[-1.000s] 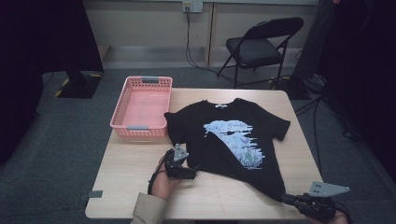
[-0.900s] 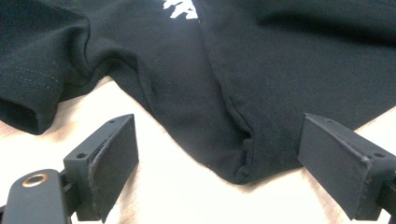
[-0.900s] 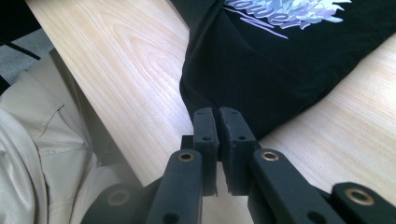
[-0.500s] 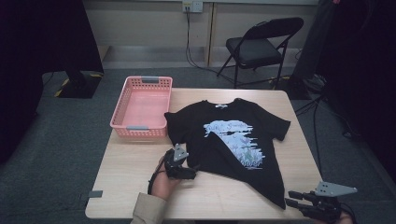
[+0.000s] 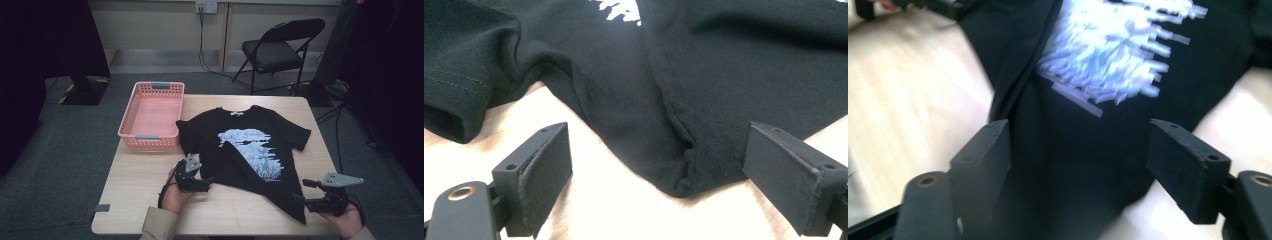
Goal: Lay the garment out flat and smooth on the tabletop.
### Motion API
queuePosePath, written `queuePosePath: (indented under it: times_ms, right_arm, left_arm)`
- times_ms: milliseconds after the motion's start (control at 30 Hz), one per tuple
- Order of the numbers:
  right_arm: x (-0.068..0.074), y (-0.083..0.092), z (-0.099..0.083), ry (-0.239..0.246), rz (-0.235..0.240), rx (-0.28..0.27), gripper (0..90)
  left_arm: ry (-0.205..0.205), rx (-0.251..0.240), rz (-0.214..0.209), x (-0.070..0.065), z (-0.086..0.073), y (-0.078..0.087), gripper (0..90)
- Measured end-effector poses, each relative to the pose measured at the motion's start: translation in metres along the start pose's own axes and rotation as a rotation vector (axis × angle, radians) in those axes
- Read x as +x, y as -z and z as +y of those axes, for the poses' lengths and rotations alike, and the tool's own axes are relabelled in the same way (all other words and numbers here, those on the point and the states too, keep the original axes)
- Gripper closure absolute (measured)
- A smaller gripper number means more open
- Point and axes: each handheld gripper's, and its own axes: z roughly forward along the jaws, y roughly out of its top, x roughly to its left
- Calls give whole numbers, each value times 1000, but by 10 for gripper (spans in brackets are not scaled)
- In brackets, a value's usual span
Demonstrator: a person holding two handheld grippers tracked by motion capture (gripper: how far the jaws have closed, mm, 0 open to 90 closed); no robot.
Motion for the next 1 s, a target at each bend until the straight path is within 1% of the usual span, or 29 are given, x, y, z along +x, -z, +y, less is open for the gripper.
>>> queuePosePath:
  times_ms: [67,100,133,233,333,400,433,467,567,633,700,767,867,1000]
  right_arm:
    - [-3,-9,8,12,-12,-11,241]
    - [-5,-14,12,14,-20,-10,221]
    - [-7,-20,15,12,-27,-6,203]
    - [-15,-35,23,6,-47,-3,189]
    - [-24,-49,27,-11,-68,7,175]
    - [-30,-57,27,-15,-81,23,175]
    - [-34,-62,26,-19,-88,37,177]
    - [-34,-62,26,-19,-88,37,177]
    - [-42,-68,23,-40,-104,47,184]
    - [-44,-69,22,-47,-104,50,187]
    - [-48,-71,19,-51,-115,64,189]
    - [-48,-72,18,-51,-120,71,189]
    - [-49,-75,15,-43,-132,85,189]
    - [-48,-77,15,-22,-147,100,186]
  left_arm:
    - [2,-1,-2,0,0,0,120]
    - [0,0,0,0,0,0,120]
    - [2,-1,-1,0,0,0,120]
    - [2,-2,-2,0,0,0,120]
    - [2,-1,-2,0,0,0,119]
    - [0,0,-1,0,0,0,119]
    - [1,0,-1,0,0,0,119]
    - [2,-1,-2,0,0,0,119]
    - [3,-2,0,0,0,0,119]
    - [9,-3,1,0,0,0,119]
    - [6,-3,5,0,0,0,119]
    - [6,-2,8,0,-1,1,119]
    - [3,-2,12,-1,-1,1,119]
    - [11,-5,3,0,-1,1,122]
